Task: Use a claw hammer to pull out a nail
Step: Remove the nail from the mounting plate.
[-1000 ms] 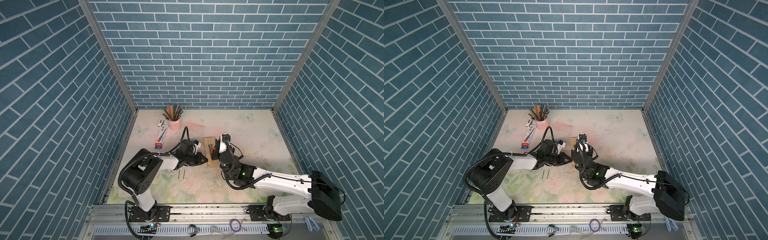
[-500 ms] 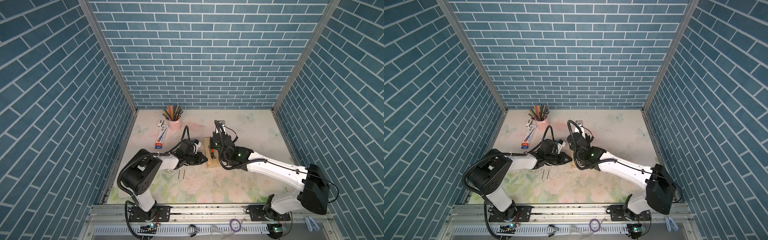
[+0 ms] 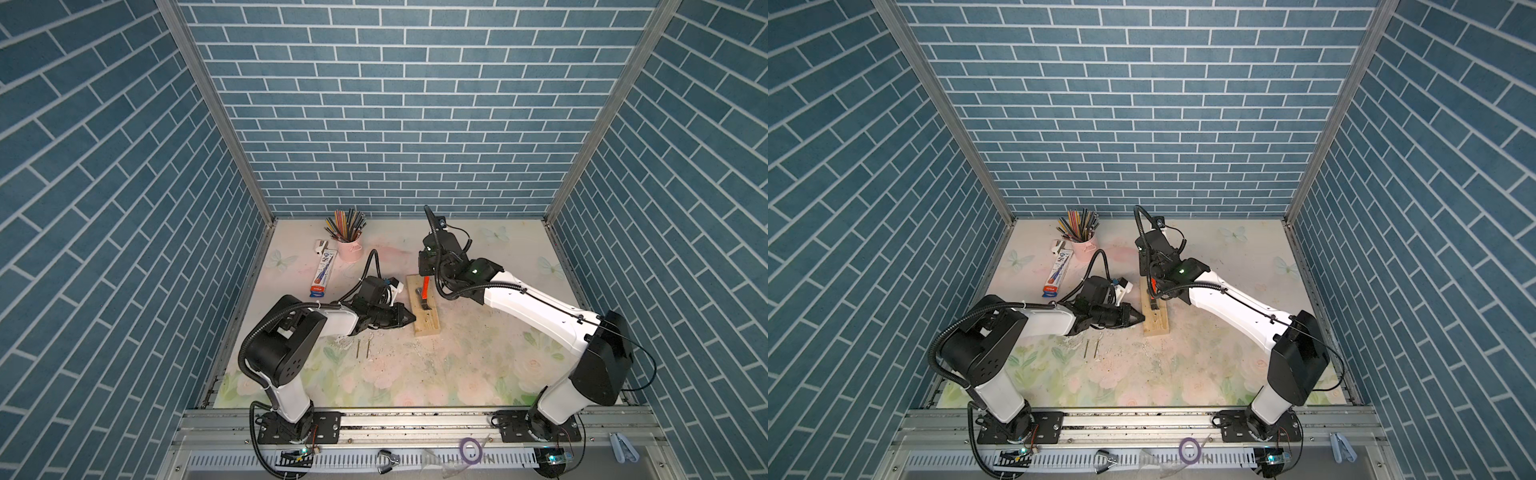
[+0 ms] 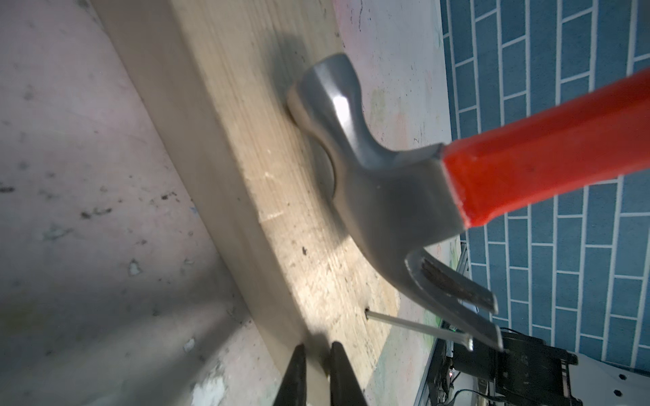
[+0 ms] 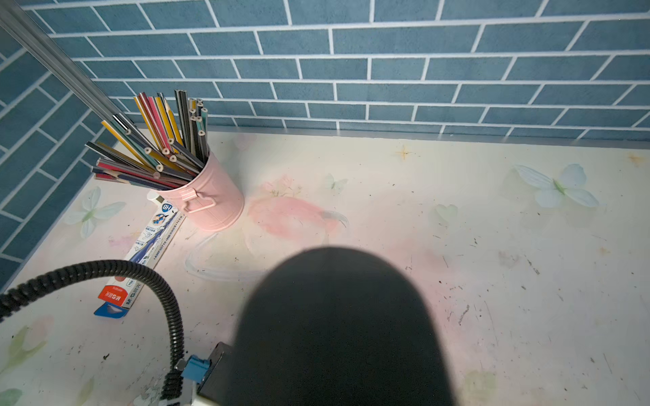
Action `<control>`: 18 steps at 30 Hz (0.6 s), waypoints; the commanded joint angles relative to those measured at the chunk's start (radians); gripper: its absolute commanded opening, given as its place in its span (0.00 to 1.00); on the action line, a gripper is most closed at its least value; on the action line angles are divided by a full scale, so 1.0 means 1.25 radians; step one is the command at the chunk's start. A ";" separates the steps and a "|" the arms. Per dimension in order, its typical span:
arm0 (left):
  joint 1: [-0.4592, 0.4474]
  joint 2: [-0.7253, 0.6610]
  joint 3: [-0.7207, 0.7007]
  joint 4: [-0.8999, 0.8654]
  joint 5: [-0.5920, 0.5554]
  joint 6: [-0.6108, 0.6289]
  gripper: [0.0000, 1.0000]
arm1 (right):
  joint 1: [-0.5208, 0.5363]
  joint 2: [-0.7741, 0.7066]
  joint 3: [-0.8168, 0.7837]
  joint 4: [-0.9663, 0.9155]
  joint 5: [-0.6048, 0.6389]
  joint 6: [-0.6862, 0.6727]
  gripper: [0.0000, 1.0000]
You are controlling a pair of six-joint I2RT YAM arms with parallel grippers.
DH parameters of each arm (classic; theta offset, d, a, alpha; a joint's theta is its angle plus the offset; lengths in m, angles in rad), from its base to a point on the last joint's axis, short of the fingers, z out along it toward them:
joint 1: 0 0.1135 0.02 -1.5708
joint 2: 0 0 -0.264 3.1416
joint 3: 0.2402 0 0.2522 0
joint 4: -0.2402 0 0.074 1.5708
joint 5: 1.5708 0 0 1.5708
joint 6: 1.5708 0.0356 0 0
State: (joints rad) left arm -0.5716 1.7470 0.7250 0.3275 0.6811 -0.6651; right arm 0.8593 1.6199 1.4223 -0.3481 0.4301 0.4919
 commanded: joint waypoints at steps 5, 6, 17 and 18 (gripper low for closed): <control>-0.005 0.082 -0.018 -0.136 -0.110 0.026 0.15 | 0.008 0.001 -0.073 -0.043 -0.036 -0.008 0.00; -0.005 0.081 -0.016 -0.138 -0.110 0.026 0.15 | 0.016 -0.013 -0.094 -0.019 -0.025 -0.002 0.00; -0.005 0.068 -0.013 -0.131 -0.108 0.014 0.15 | 0.076 -0.172 -0.331 0.189 0.132 -0.008 0.00; -0.005 0.069 -0.013 -0.131 -0.107 0.014 0.15 | 0.076 -0.186 -0.345 0.200 0.133 -0.016 0.00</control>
State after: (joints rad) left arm -0.5747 1.7653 0.7425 0.3271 0.6960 -0.6621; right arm 0.9485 1.4063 1.0573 -0.0303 0.5674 0.4770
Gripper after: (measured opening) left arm 0.152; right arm 0.194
